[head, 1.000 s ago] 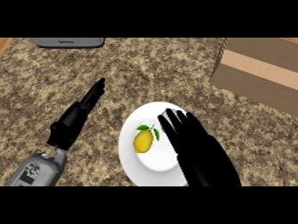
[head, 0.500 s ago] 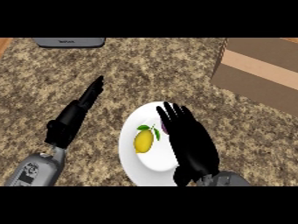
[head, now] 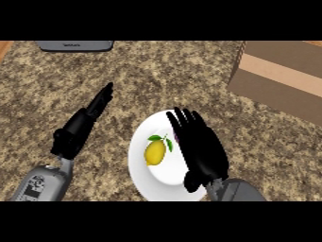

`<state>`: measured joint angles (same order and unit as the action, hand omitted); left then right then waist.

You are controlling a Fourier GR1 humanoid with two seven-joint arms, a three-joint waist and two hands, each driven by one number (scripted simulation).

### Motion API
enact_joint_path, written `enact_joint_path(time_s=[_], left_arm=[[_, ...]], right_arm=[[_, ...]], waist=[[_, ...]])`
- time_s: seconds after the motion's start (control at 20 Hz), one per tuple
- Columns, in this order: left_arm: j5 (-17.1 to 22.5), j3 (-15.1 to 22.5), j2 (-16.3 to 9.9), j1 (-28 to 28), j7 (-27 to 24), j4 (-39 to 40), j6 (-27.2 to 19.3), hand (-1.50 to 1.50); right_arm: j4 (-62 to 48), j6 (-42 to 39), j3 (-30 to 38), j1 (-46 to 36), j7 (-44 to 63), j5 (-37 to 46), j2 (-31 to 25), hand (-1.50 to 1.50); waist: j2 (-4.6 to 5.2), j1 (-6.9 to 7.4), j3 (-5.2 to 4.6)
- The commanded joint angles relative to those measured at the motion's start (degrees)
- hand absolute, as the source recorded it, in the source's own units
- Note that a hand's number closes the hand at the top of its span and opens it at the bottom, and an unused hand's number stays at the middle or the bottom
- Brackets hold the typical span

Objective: Pick the can from the plate and place it in the cardboard box

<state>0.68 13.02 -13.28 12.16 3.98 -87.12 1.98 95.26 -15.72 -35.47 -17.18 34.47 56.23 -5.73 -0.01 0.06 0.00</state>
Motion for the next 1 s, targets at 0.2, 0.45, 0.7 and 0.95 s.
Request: enact_joint_path(time_s=[0.2, 0.45, 0.7, 0.95], left_arm=[[-2.4, -2.1, 1.9, -2.2, 2.9, -3.6, 2.2, 0.00], [-2.8, -4.5, 2.2, 0.0, -0.1, 0.4, 4.6, 0.00], [-3.8, -6.3, 3.9, 2.4, -1.8, 4.5, 5.5, 0.00], [-5.9, -5.5, 5.7, -1.4, -2.7, 2.7, 5.3, 0.00]], right_arm=[[-6.0, 1.0, 2.8, 1.5, -5.1, 4.1, 3.1, -1.50], [-11.2, 0.4, 1.4, -3.3, -1.5, 4.0, 5.6, -1.50], [-14.3, 0.7, 4.9, -0.6, -7.2, 6.8, 5.7, -1.50], [-11.0, -1.5, 5.7, 1.6, -8.3, 7.5, 4.1, -1.50]], waist=[[-0.01, 0.04, 0.01], [0.03, 0.14, 0.00], [0.05, -0.03, 0.00], [0.00, -0.07, 0.00]])
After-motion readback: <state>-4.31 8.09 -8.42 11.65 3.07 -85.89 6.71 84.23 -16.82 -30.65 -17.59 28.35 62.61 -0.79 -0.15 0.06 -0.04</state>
